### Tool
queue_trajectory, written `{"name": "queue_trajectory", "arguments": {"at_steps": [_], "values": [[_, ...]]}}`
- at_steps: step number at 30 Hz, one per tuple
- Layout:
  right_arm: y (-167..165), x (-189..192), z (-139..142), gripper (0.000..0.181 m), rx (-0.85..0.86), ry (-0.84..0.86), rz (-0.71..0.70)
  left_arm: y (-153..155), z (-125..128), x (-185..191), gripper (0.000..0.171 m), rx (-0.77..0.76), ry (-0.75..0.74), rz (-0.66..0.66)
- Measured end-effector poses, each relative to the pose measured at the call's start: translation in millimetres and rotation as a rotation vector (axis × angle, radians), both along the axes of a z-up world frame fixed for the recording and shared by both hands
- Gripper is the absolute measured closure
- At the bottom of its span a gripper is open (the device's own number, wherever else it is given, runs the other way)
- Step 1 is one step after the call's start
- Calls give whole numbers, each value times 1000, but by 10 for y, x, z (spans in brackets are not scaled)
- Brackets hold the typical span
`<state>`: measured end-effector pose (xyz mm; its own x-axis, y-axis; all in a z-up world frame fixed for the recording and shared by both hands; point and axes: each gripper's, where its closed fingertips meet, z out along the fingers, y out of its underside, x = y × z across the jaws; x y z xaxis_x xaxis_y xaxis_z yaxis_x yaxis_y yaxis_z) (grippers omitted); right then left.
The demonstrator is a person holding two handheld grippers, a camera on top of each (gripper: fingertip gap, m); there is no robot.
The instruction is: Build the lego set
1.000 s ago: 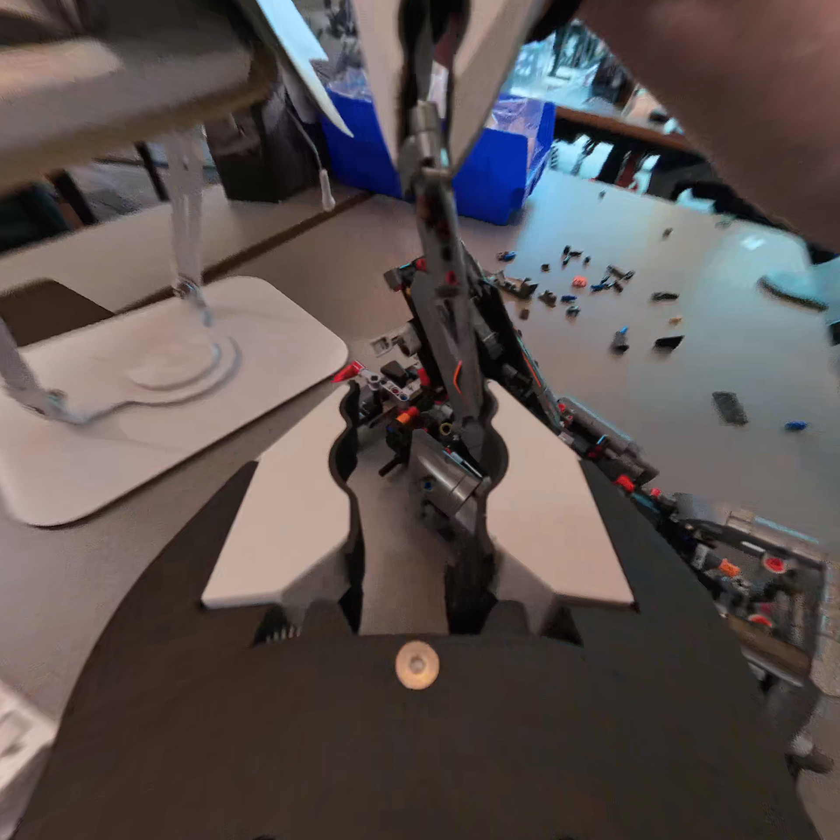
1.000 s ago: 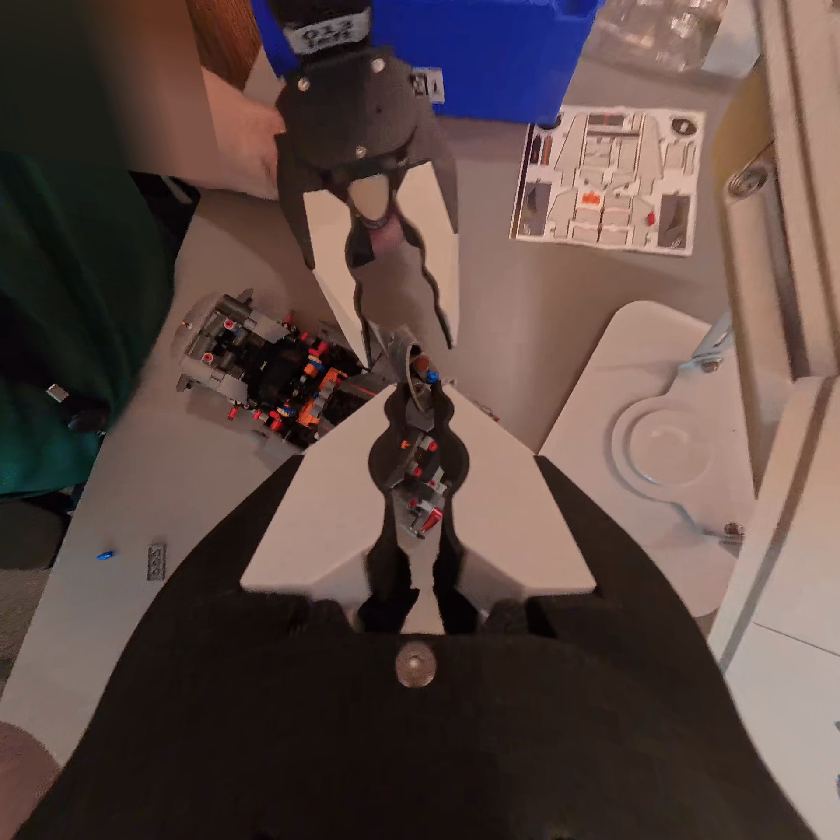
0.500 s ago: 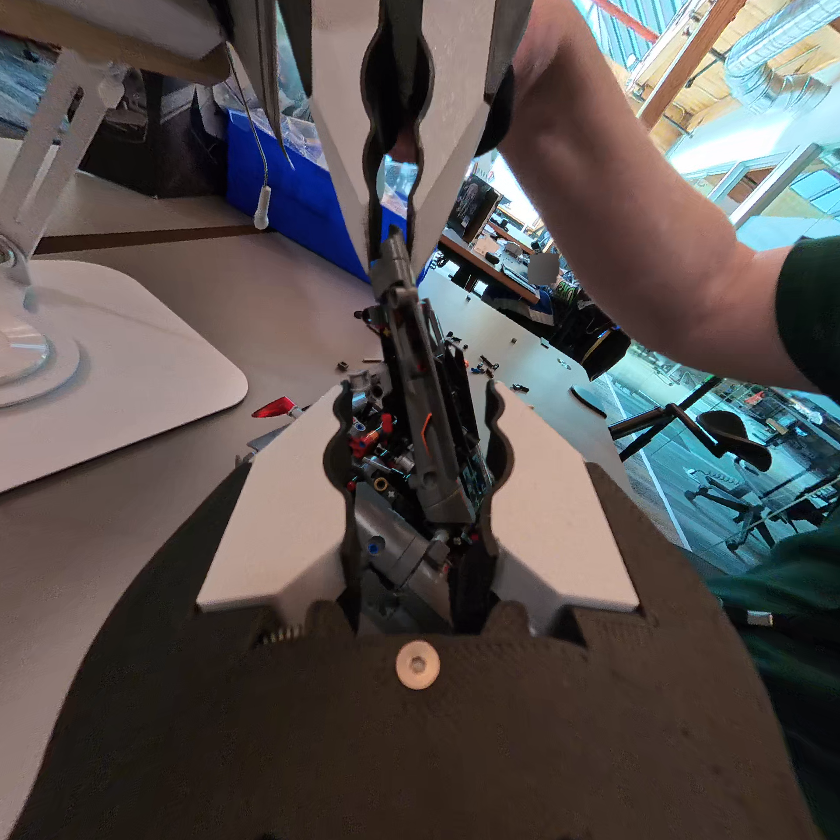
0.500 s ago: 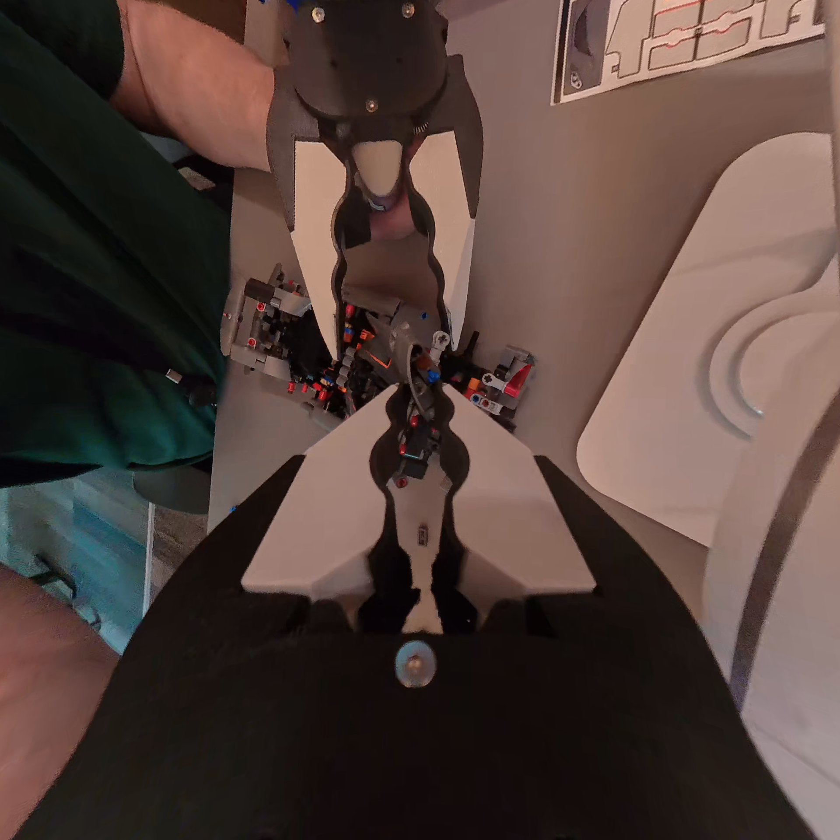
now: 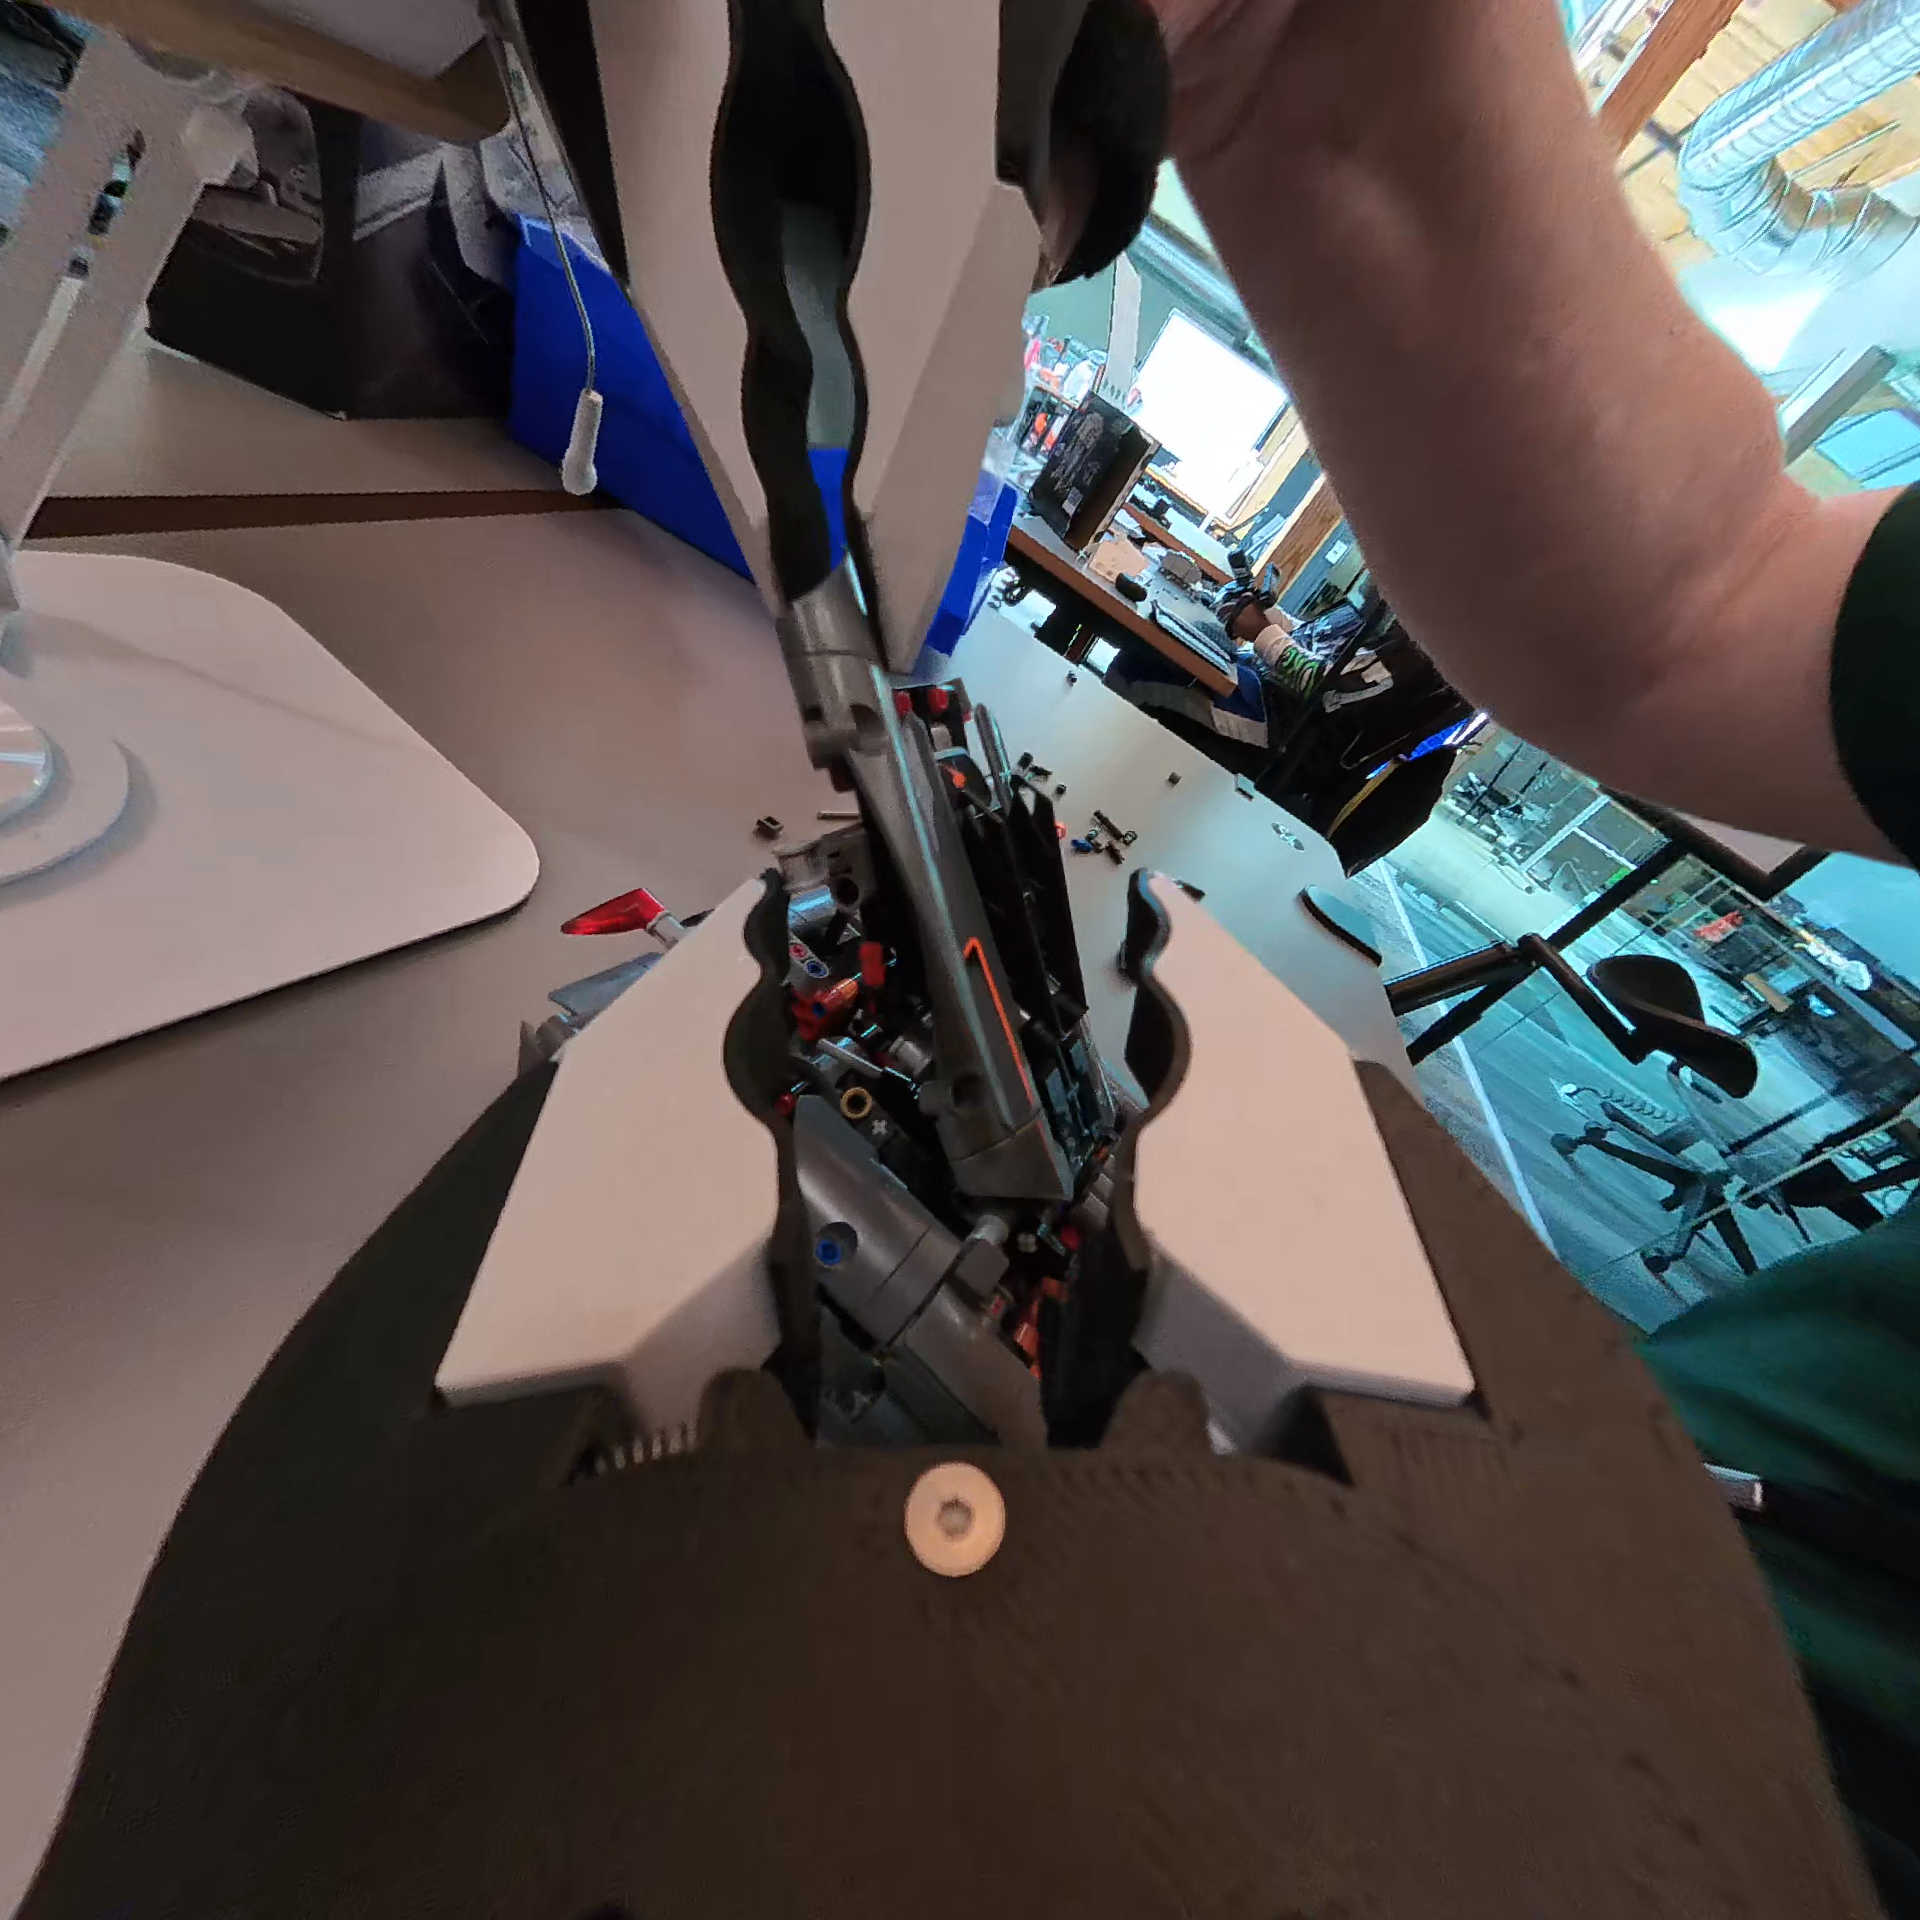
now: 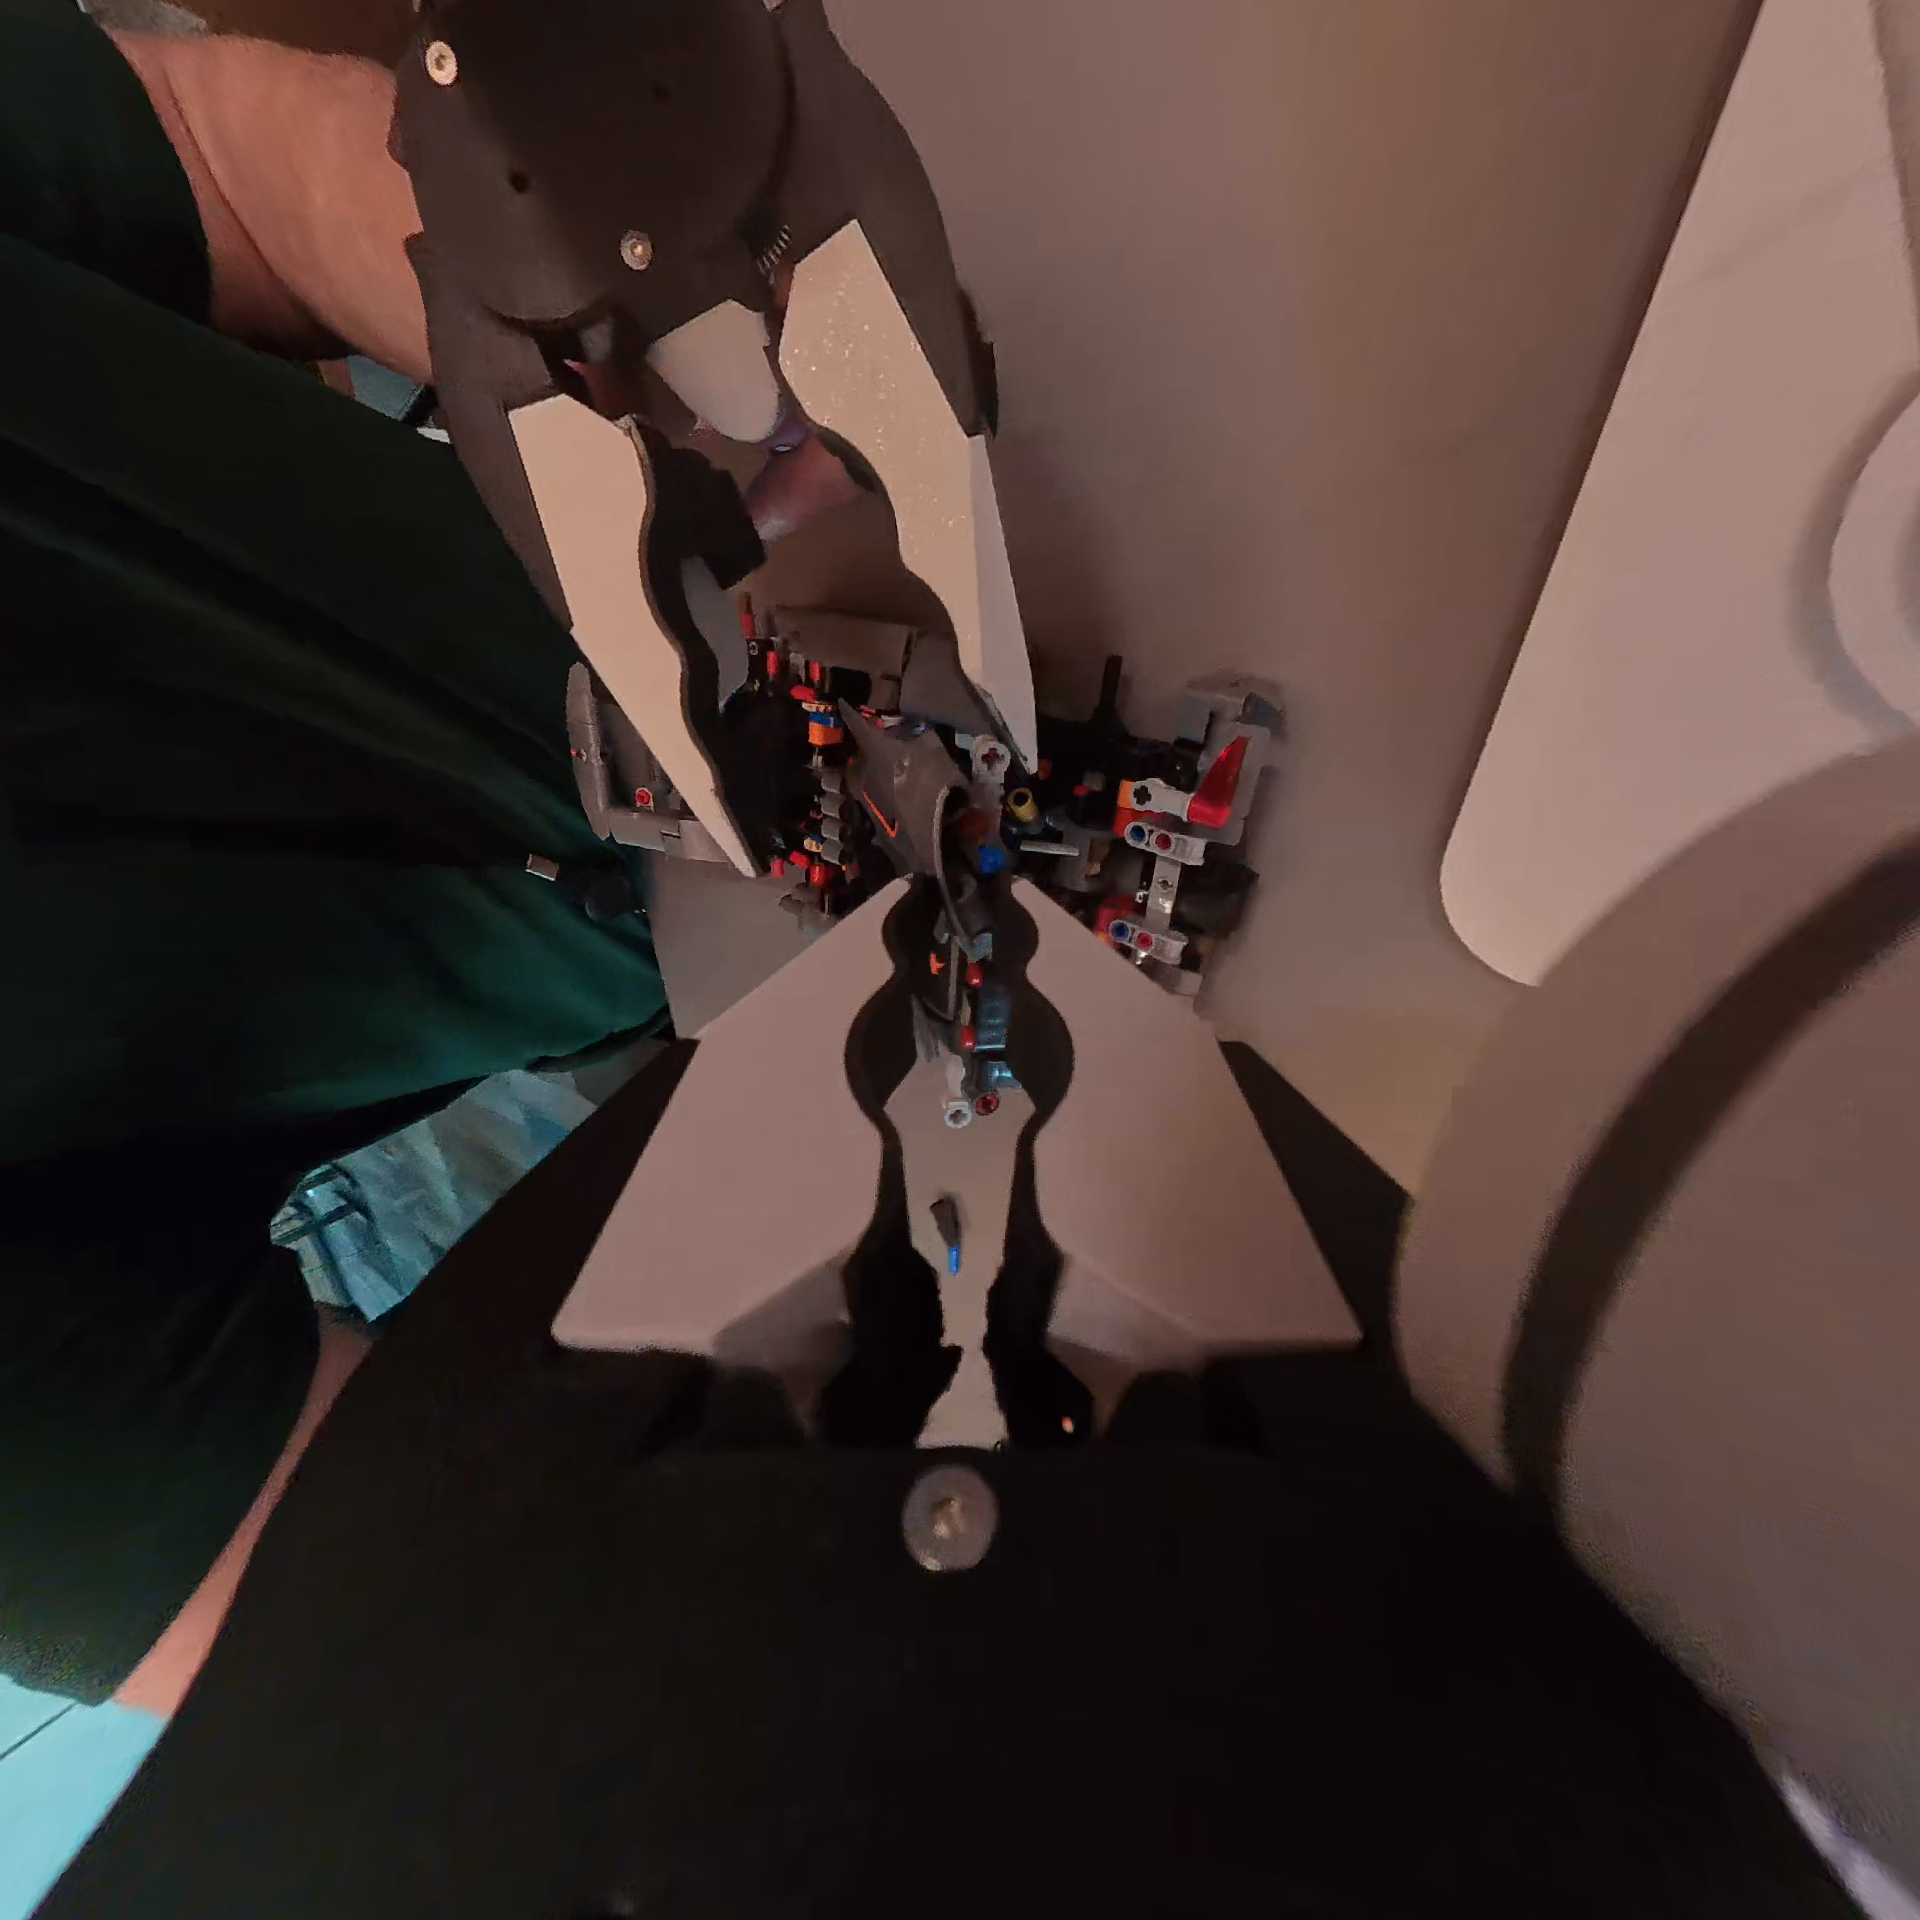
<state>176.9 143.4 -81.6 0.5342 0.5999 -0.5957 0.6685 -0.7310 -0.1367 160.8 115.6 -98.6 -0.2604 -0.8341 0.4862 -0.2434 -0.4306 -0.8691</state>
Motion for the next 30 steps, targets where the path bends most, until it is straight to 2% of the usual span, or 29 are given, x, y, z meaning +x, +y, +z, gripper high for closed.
{"name": "queue_trajectory", "arguments": {"at_steps": [9, 13, 22, 30], "values": [[-53, 38, -102, 173, -95, -134, -58, -54, -37, 6, 102, -51, 24, -3], [-52, 62, -121, 174, -127, -163, -52, -54, -74, 8, 107, -99, 38, -13], [-62, 43, -108, 174, -198, -184, -28, -101, -5, 7, 109, -160, 0, -44], [-75, 68, -105, 173, -208, -173, -29, -137, 3, 30, 106, -115, -15, -21]]}}
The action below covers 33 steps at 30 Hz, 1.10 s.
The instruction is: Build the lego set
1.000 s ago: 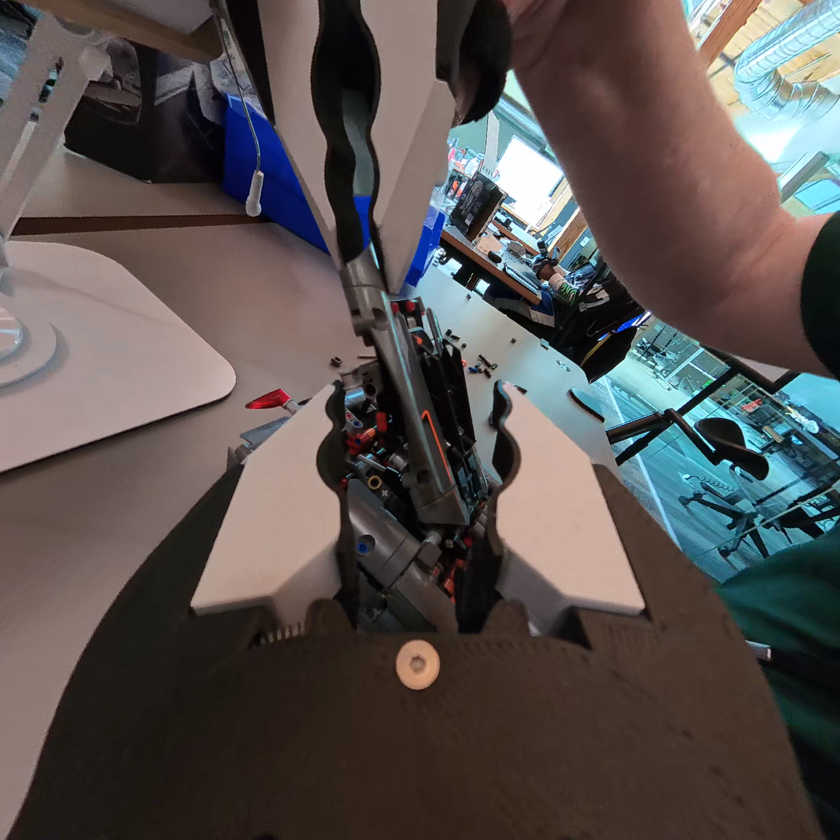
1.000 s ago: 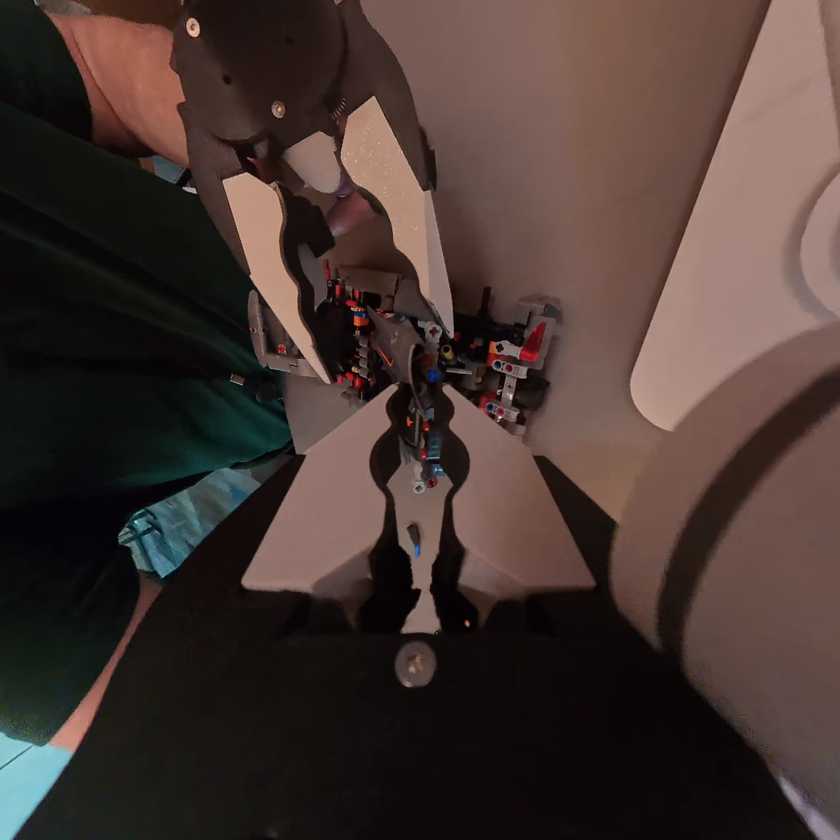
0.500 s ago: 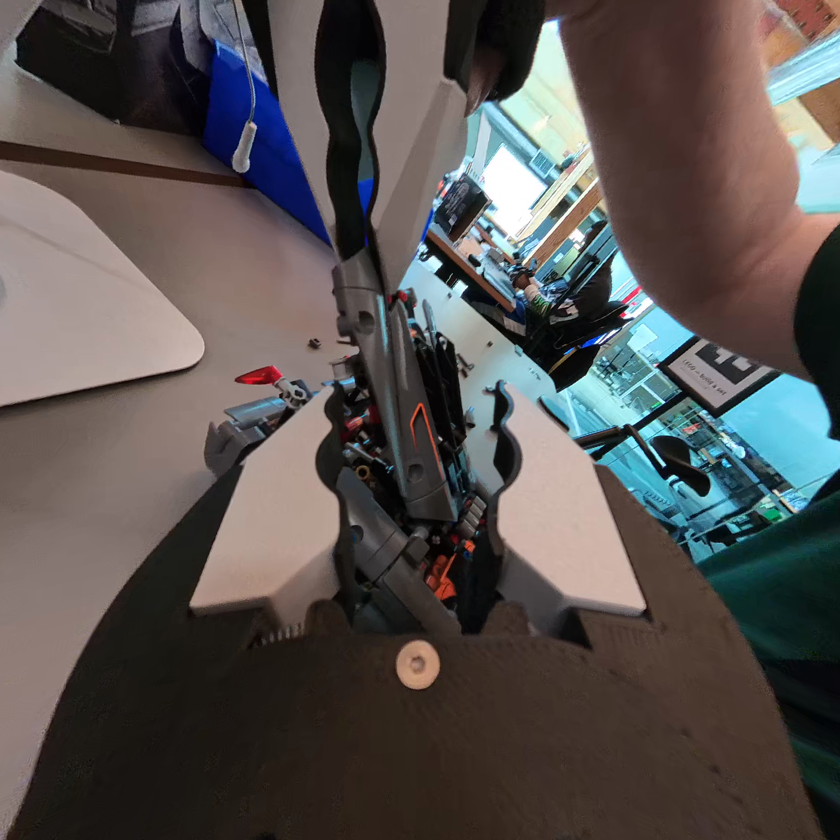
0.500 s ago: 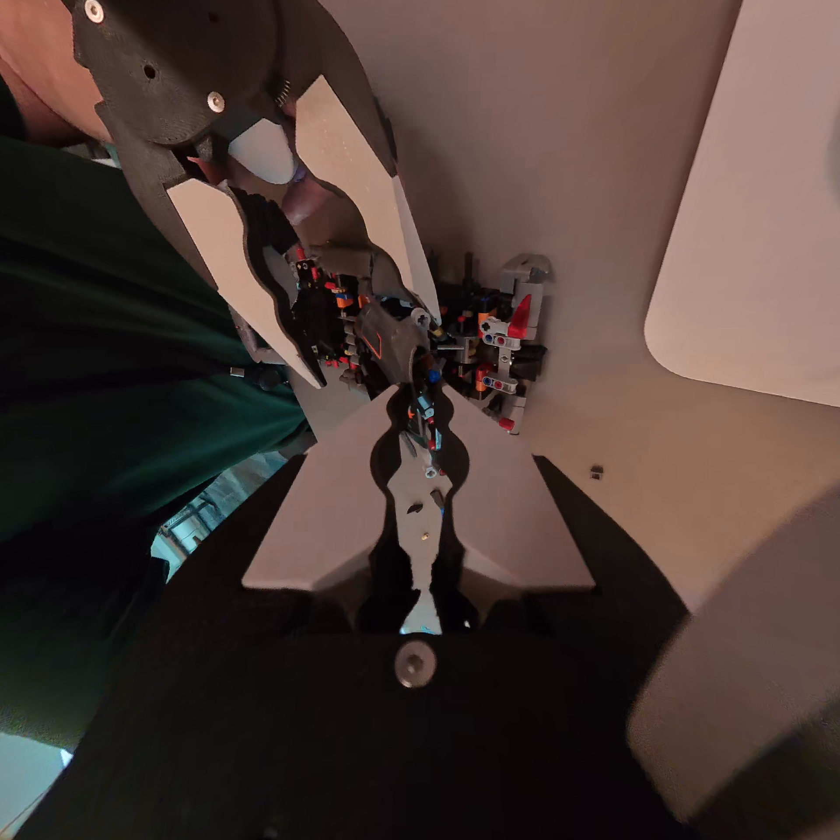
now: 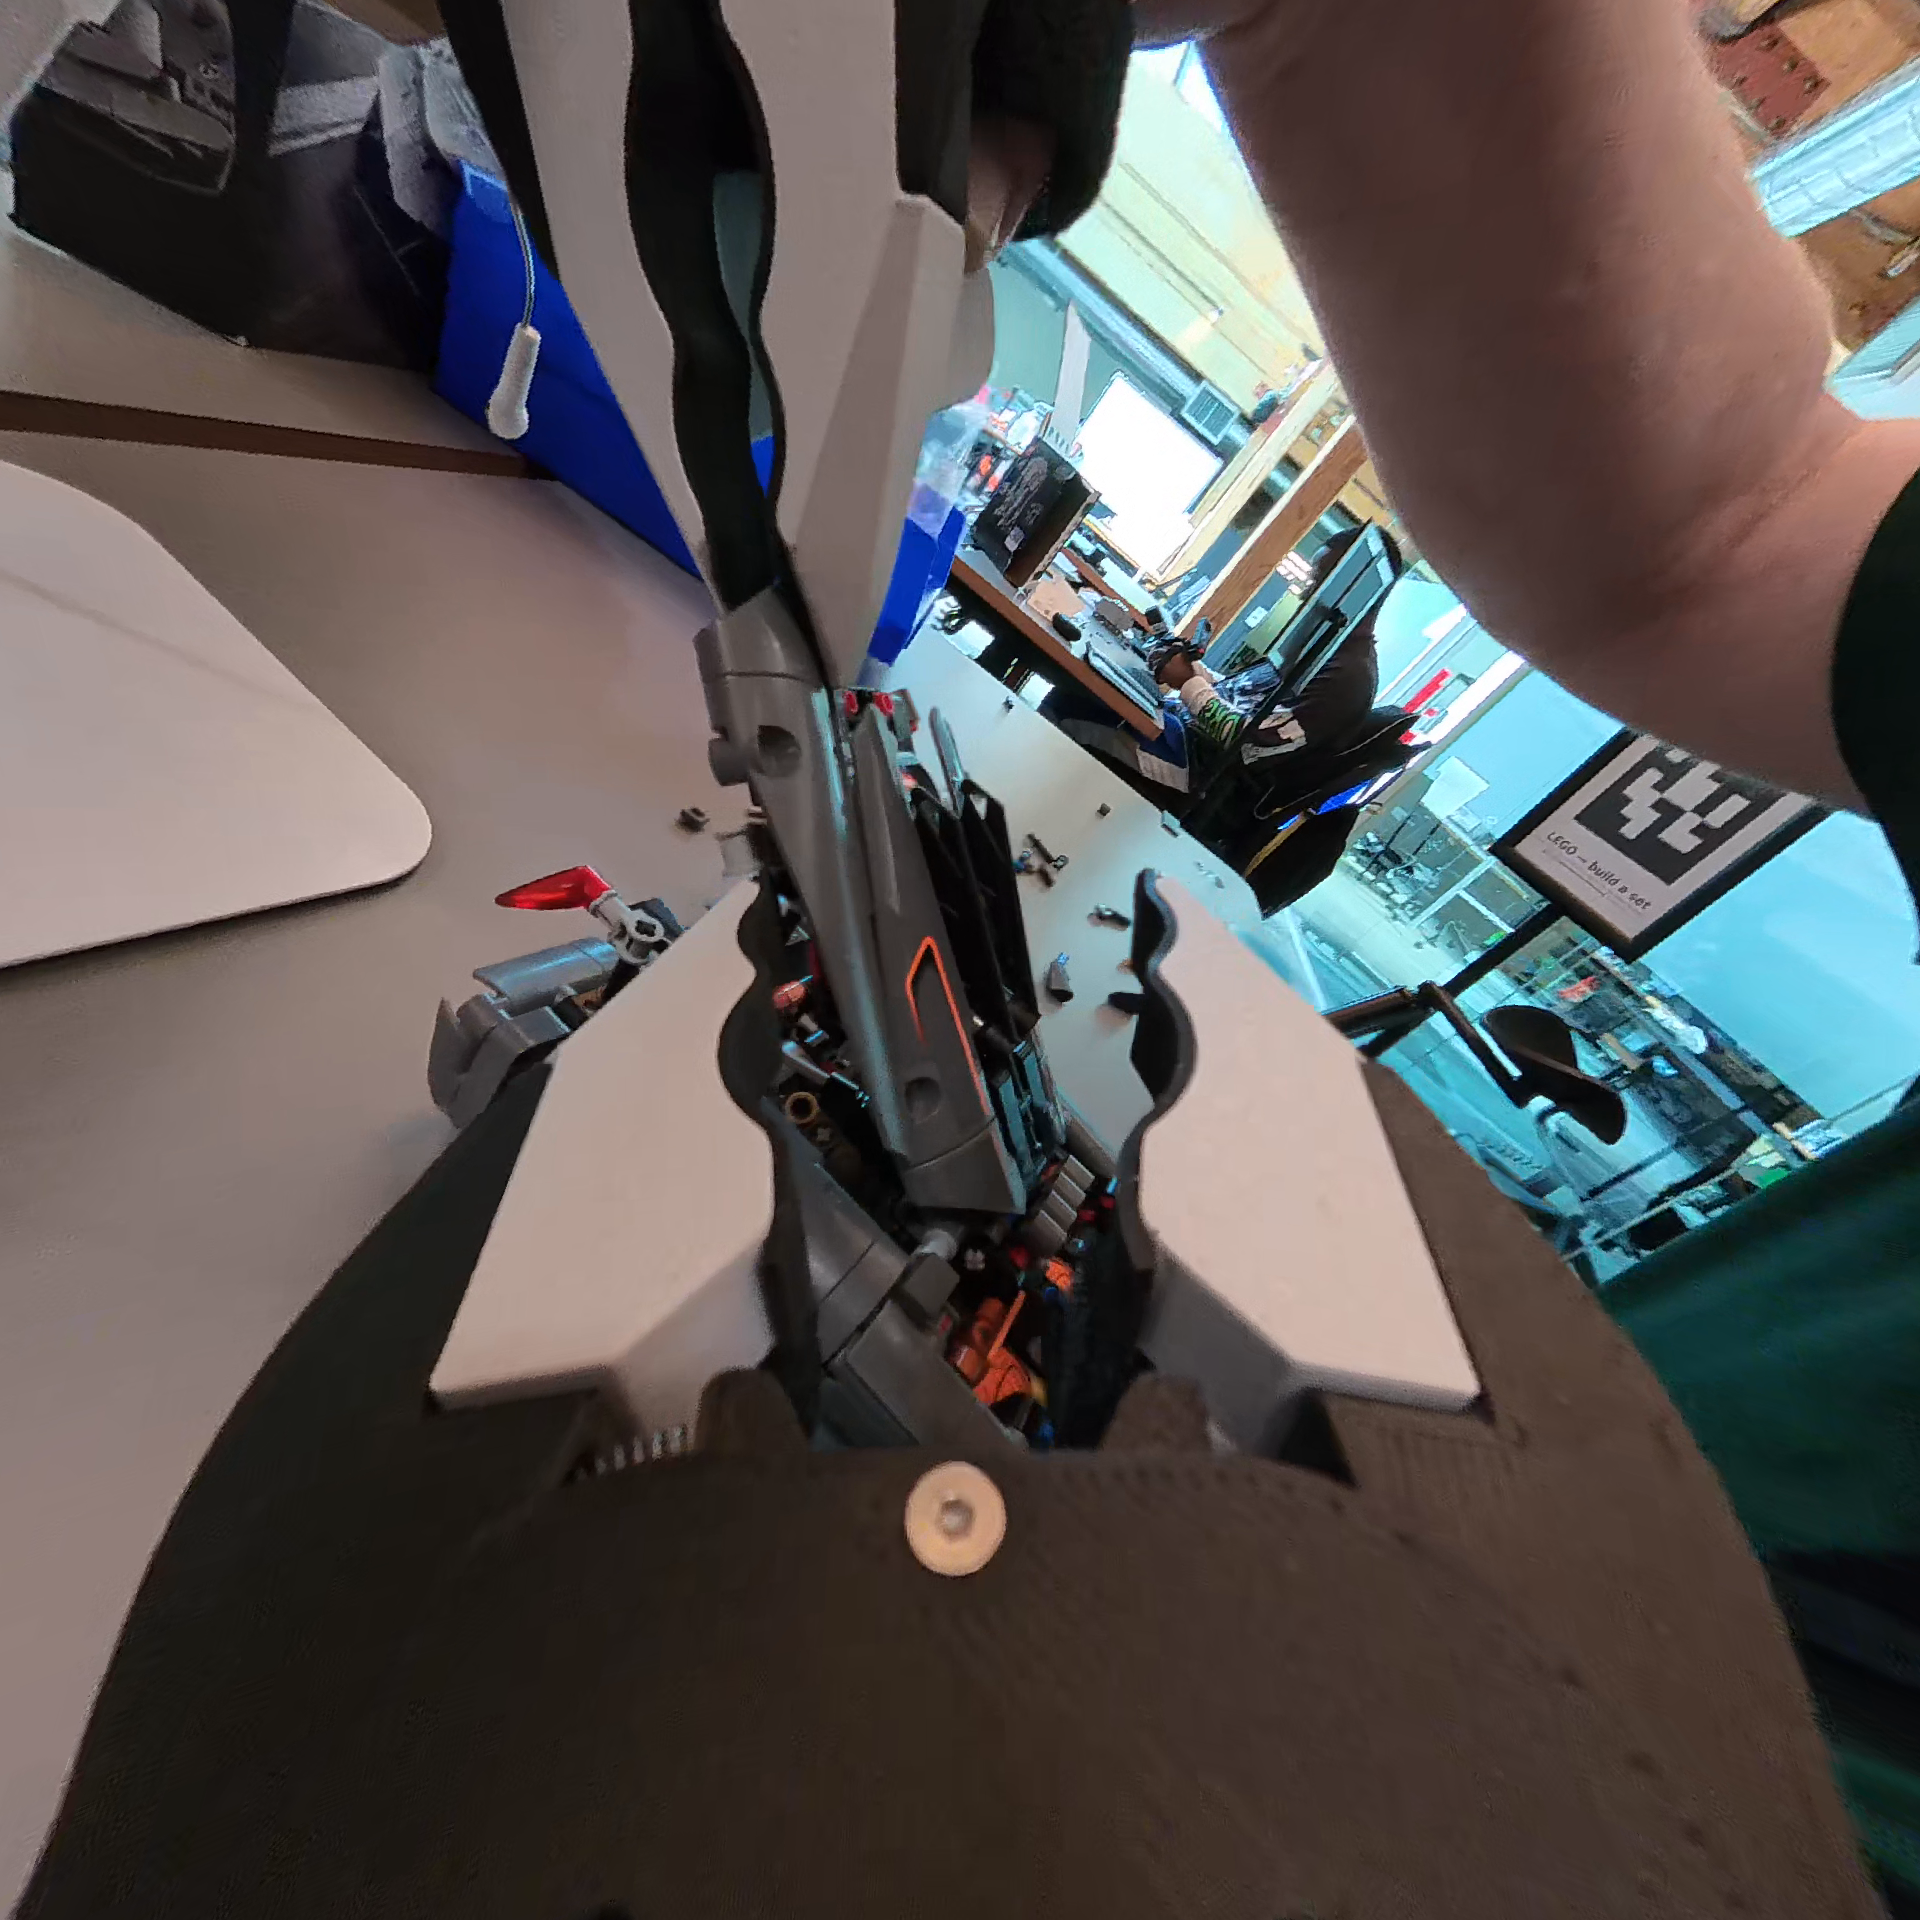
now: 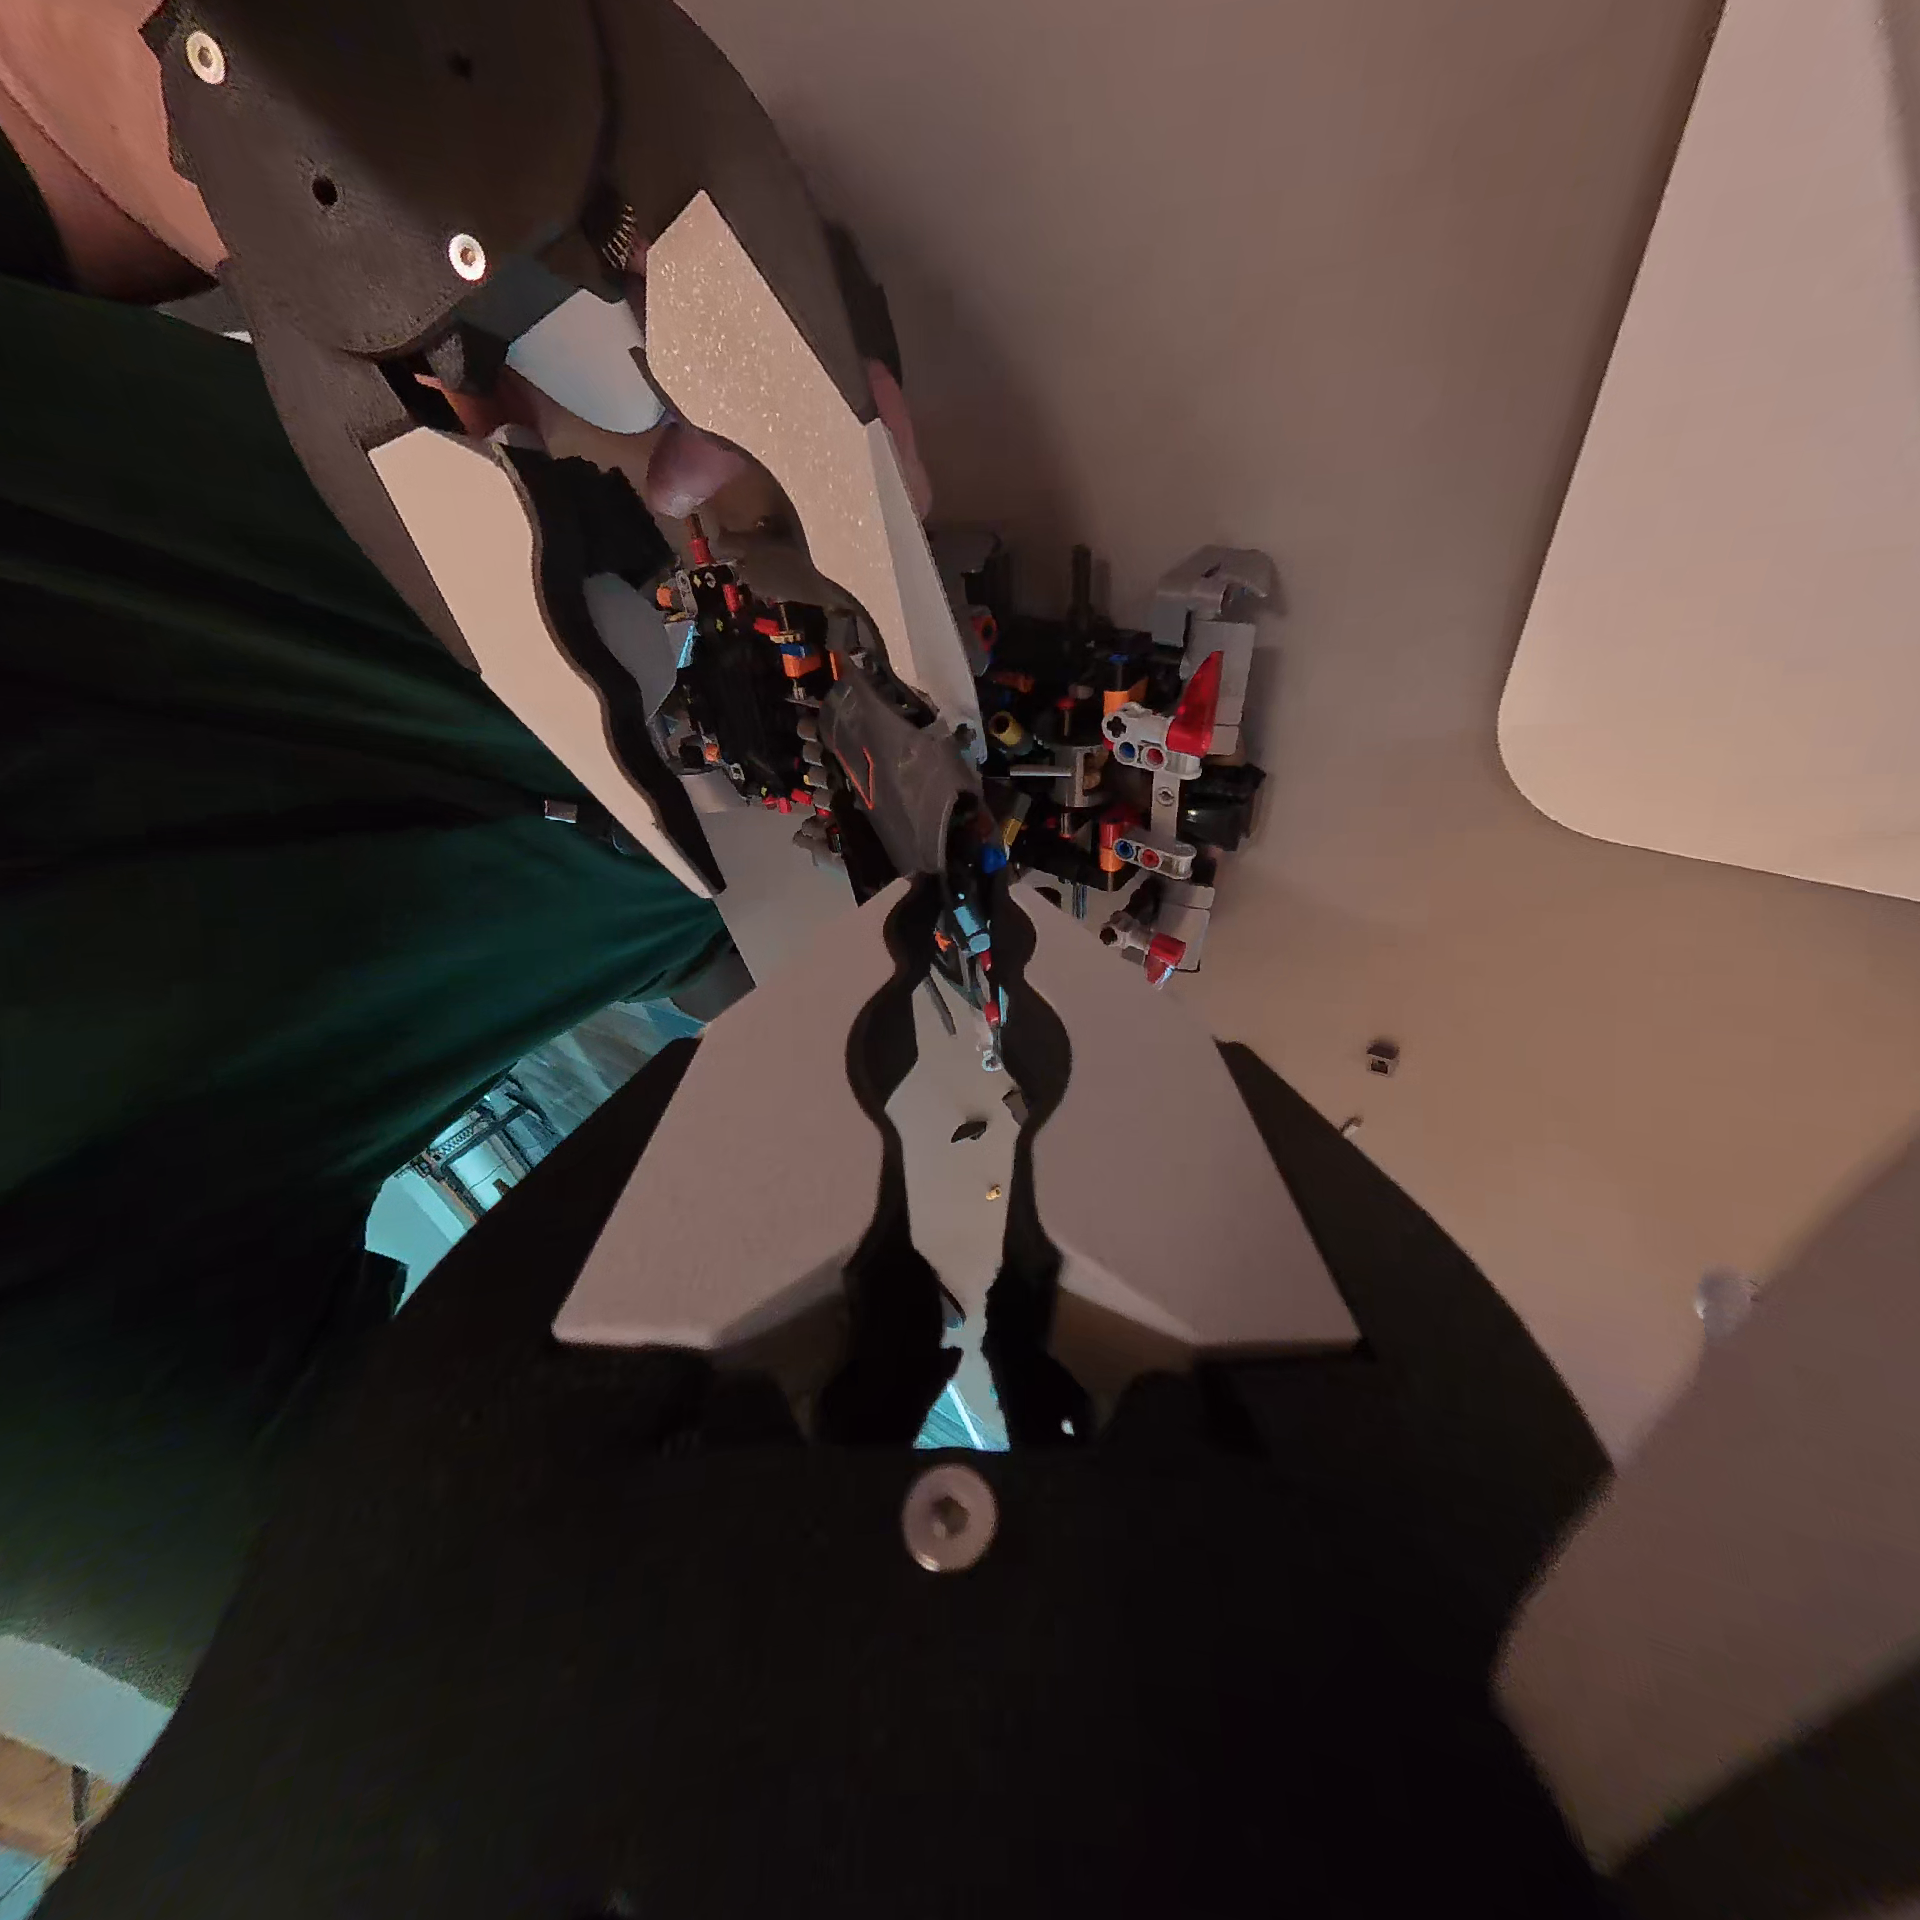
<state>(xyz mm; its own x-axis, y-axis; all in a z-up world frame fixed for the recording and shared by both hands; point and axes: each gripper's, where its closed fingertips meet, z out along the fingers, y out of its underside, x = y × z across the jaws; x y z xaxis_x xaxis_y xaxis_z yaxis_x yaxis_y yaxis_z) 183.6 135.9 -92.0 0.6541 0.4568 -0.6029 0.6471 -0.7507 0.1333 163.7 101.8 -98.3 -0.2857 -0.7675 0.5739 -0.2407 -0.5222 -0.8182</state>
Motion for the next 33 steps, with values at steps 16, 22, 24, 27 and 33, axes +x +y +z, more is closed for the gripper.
{"name": "queue_trajectory", "arguments": {"at_steps": [16, 22, 24, 27, 33], "values": [[3, -1, -2, 174, 41, -6, 26, 73, 67, 20, 99, -170, -70, -14], [-75, 6, 70, 174, 73, -9, 44, -1, 145, 15, 98, -143, -104, -10], [-116, 1, 97, 174, 107, -12, 54, -42, 163, 12, 100, -114, -108, -8], [-190, -10, 131, 174, 169, -13, 75, -100, 164, 16, 105, -55, -106, 6], [-347, -11, 199, 174, 283, -3, 89, -234, 204, 22, 111, 19, -119, 16]]}}
